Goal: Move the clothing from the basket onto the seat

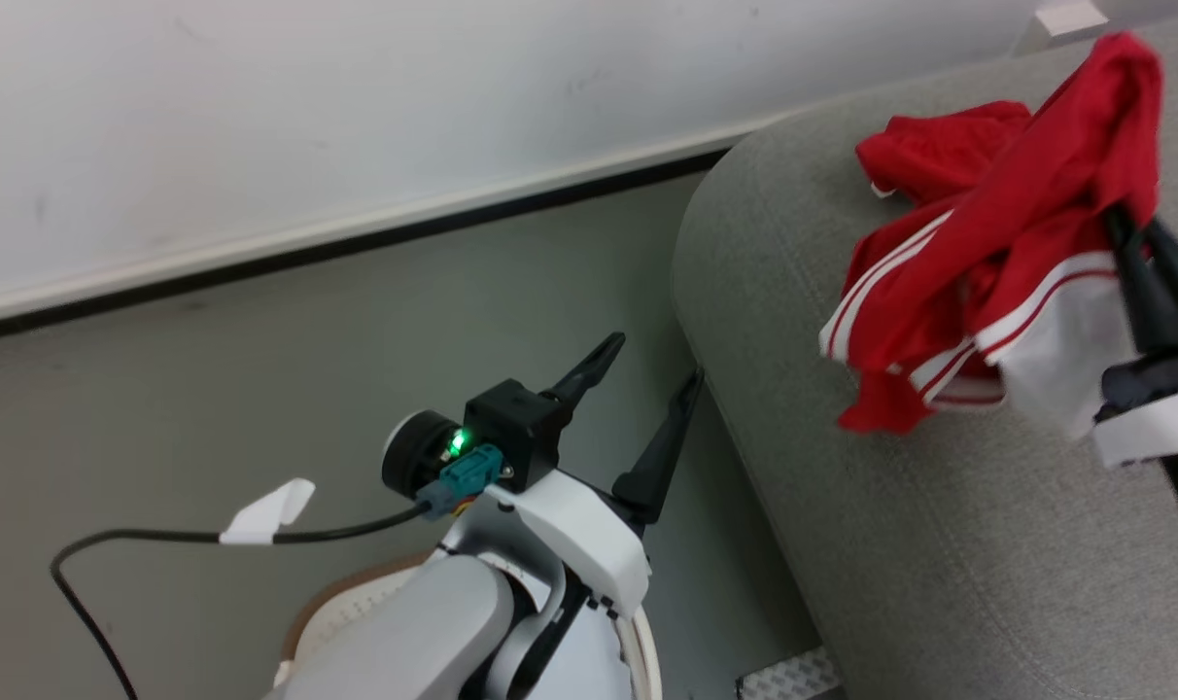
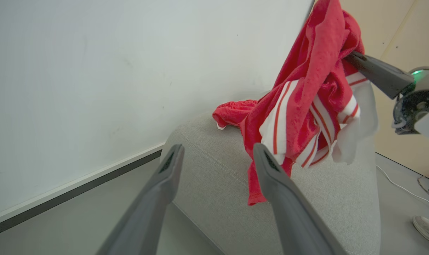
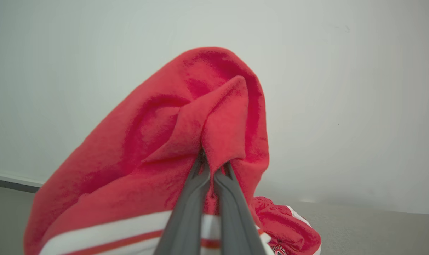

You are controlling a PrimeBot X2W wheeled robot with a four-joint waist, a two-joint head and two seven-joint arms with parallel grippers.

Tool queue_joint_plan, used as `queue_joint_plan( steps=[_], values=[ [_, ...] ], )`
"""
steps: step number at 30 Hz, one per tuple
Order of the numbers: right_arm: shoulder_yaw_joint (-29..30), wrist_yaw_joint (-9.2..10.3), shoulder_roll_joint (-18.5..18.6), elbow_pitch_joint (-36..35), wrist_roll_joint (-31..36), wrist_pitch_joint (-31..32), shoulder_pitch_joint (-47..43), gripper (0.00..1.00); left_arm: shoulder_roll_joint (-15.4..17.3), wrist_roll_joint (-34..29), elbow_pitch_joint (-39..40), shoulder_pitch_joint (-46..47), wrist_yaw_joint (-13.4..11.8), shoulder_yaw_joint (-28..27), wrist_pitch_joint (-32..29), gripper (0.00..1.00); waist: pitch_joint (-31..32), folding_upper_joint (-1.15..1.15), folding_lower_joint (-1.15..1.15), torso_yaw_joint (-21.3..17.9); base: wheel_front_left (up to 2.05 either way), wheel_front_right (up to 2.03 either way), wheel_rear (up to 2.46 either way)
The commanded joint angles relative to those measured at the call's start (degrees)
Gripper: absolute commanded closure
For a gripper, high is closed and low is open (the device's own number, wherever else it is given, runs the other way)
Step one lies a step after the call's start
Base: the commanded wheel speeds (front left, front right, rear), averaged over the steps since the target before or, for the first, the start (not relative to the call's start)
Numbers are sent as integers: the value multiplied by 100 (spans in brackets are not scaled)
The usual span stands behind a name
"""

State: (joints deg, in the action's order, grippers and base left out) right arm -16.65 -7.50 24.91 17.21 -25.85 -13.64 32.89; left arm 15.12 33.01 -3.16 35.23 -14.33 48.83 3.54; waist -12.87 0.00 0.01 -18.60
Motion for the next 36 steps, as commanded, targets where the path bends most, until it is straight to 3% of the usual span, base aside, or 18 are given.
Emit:
queue_joint_plan(
  steps=[1, 9, 13, 17, 23, 24, 25, 26, 31, 36],
  values=[
    [163, 2, 0, -51, 58, 8, 145, 100, 67, -76, 30, 114, 13, -8, -39, 0, -566, 0, -1, 79, 0, 0, 0],
    [1874, 2, 445, -149, 479, 419, 1310, 100, 128, -361, 277, 904, 121, -10, -255, 0, -1724, 0, -1, 366, 0, 0, 0],
    [2404, 3, 494, 144, 699, 783, 1837, 100, 180, -483, 384, 1144, 116, -32, -343, 0, -2127, 0, -1, 459, 0, 0, 0],
    [2703, 4, 227, 984, 959, 944, 2136, 100, 246, -531, 446, 1165, 109, -14, -385, 0, -2301, 0, -1, 550, 0, 0, 0],
    [3385, 6, -209, 2519, 1616, 612, 2215, 100, 228, -501, 412, 1072, 105, 48, -336, 0, -2295, 0, -1, 671, 0, 0, 0],
    [3517, 6, -252, 2727, 1762, 484, 2212, 79, 233, -500, 407, 1066, 95, 45, -328, 0, -2289, 0, -1, 682, 0, 0, 0],
    [3643, 6, -266, 2902, 1957, 336, 2210, 32, 252, -505, 395, 1062, 82, 38, -314, 0, -2274, 0, -1, 686, 0, 0, 0],
    [3763, 6, -286, 3052, 2137, 230, 2203, 0, 267, -498, 377, 1051, 86, 30, -301, 0, -2244, 0, -1, 685, 0, 0, 0],
    [4206, 6, -616, 3244, 2709, -108, 2062, 0, 346, -484, 324, 996, 86, -7, -178, 0, -2052, 0, -1, 657, 0, 0, 0],
    [4346, 6, -1094, 2381, 2863, -153, 1500, 0, 470, -398, 245, 799, 11, -114, -10, 0, -1709, 0, -1, 623, 0, 0, 0]
  ],
)
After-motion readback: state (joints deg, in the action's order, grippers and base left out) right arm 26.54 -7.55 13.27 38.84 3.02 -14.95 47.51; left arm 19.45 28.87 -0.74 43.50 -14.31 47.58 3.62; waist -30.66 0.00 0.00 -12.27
